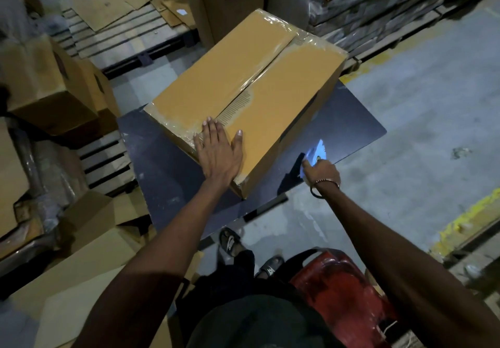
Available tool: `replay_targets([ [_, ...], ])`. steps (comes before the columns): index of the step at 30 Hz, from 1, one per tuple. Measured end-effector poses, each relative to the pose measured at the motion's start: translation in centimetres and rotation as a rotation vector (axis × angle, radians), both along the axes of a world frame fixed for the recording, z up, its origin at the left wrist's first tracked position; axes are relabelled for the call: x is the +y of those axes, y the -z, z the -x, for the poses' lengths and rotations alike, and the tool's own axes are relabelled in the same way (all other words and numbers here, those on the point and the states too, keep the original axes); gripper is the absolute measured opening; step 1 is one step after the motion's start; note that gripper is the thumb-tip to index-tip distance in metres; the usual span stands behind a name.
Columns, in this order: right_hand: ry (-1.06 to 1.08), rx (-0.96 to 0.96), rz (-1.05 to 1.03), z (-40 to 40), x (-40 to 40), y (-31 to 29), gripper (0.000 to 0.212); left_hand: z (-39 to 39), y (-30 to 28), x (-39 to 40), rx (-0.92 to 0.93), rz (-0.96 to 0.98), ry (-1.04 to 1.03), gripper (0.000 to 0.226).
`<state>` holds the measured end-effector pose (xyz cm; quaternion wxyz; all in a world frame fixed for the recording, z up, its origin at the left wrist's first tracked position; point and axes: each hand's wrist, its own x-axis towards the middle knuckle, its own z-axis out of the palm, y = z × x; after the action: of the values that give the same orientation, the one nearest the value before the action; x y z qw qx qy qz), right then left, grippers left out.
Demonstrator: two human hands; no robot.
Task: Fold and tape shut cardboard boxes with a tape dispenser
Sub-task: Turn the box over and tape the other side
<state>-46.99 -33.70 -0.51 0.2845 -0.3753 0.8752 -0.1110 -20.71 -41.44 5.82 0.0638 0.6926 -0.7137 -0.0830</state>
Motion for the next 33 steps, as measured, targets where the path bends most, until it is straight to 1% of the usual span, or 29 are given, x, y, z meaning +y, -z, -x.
replay_targets([
  [3, -0.052, 0.129, 0.039, 0.8, -2.2, 1.4, 0.051, 0.0, 0.1, 0.0, 0.001, 0.009, -0.004, 0.086],
  [7, -0.181, 0.162, -0.007, 1.3, -3.3, 3.4, 0.048, -0.1, 0.8, 0.0, 0.037, 0.032, -0.015, 0.082],
  [11, -0.214, 0.071, -0.009, 1.2, -3.0, 4.3, 0.041, -0.5, 1.2, 0.3, 0.102, 0.066, -0.035, 0.078],
  [13, -0.197, 0.052, 0.027, 0.9, -2.6, 3.7, 0.034, -0.5, 1.1, 1.7, 0.170, 0.111, -0.047, 0.078],
  [15, -0.111, 0.072, 0.169, -0.6, -1.8, 2.1, 0.026, -0.4, 1.1, 4.1, 0.289, 0.154, -0.132, 0.076],
  [17, 0.020, 0.105, 0.448, -3.3, -1.0, -1.1, 0.017, 0.7, 0.6, 7.0, 0.445, 0.203, -0.286, 0.072],
  [18, 0.044, 0.126, 0.614, -4.9, -0.8, -3.0, 0.014, 1.6, 0.3, 8.2, 0.528, 0.231, -0.350, 0.071],
  [20, -0.036, 0.150, 0.887, -8.3, -0.7, -5.7, 0.010, 3.7, 0.0, 9.9, 0.649, 0.280, -0.415, 0.072],
  [21, -0.120, 0.150, 0.974, -9.7, -1.0, -6.4, 0.010, 4.7, 0.1, 10.0, 0.710, 0.282, -0.438, 0.073],
  [22, -0.212, 0.137, 1.011, -10.8, -1.7, -6.6, 0.011, 5.5, 0.4, 9.5, 0.780, 0.277, -0.478, 0.074],
  [23, -0.302, 0.115, 0.988, -11.6, -2.4, -6.5, 0.016, 6.2, 0.6, 8.8, 0.868, 0.271, -0.539, 0.077],
  [25, -0.477, 0.101, 0.822, -12.5, -3.7, -5.8, 0.033, 7.0, 1.8, 7.5, 1.051, 0.306, -0.692, 0.080],
  [27, -0.609, 0.153, 0.674, -12.7, -4.3, -4.7, 0.045, 7.3, 3.4, 7.0, 1.139, 0.380, -0.819, 0.079],
  [28, -0.650, 0.190, 0.651, -12.5, -4.5, -4.4, 0.047, 7.4, 4.0, 7.0, 1.182, 0.379, -0.862, 0.077],
  [30, -0.699, 0.248, 0.655, -11.7, -4.4, -3.9, 0.047, 7.5, 5.3, 7.2, 1.241, 0.311, -0.884, 0.076],
  [31, -0.714, 0.266, 0.653, -11.3, -4.5, -3.8, 0.047, 7.3, 5.6, 7.6, 1.257, 0.259, -0.850, 0.078],
  [33, -0.721, 0.262, 0.638, -10.9, -4.8, -4.0, 0.047, 6.4, 5.7, 8.5, 1.202, 0.173, -0.752, 0.088],
])
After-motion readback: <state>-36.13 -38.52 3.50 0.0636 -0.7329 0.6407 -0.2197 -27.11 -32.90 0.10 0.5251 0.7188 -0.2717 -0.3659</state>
